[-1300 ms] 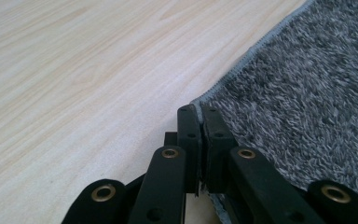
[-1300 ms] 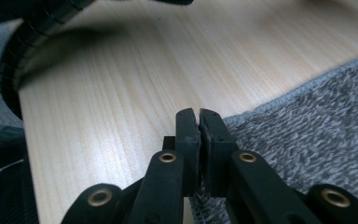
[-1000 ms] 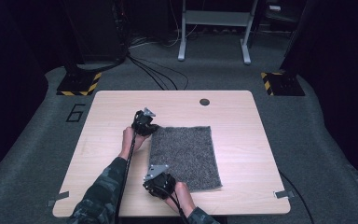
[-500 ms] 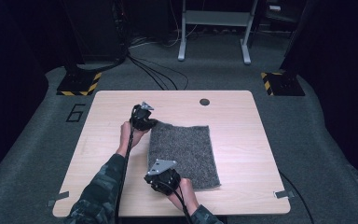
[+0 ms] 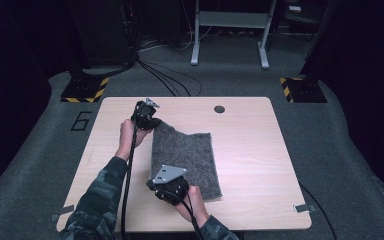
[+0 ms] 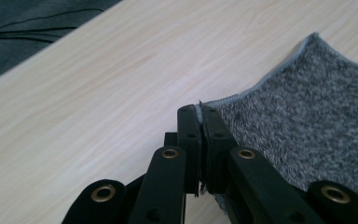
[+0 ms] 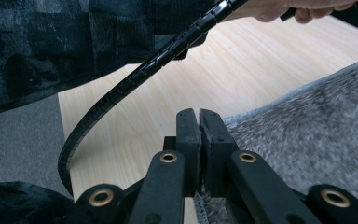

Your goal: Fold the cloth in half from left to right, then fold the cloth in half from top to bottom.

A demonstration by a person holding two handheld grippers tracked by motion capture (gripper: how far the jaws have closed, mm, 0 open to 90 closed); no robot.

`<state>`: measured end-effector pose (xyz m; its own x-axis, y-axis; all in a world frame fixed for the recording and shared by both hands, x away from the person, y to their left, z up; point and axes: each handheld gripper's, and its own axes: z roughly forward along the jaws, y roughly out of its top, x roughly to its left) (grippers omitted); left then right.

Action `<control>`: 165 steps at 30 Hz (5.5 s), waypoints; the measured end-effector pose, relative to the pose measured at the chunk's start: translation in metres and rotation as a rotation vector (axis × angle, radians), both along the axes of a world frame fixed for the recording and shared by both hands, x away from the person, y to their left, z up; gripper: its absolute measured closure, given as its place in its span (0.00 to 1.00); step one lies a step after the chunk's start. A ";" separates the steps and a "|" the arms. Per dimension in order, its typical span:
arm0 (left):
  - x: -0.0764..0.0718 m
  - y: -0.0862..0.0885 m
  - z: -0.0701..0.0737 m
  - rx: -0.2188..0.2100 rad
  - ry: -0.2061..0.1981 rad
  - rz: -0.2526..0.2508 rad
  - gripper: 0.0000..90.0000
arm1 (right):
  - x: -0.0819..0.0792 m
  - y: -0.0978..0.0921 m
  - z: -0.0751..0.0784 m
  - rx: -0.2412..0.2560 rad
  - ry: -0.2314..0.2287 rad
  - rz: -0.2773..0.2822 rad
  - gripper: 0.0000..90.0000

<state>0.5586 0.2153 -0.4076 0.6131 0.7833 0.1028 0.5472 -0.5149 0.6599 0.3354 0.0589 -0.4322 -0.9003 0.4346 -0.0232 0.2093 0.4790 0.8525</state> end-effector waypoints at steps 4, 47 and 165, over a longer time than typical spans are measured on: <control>0.003 -0.005 0.003 0.014 0.006 0.001 0.97 | -0.002 -0.007 0.000 0.010 0.005 -0.014 0.97; 0.031 -0.125 -0.035 -0.002 0.073 -0.079 0.97 | -0.003 -0.128 -0.034 0.015 0.115 -0.297 0.96; 0.014 -0.060 -0.099 -0.111 0.141 -0.035 0.43 | 0.221 -0.142 -0.065 -0.149 0.306 -0.545 0.47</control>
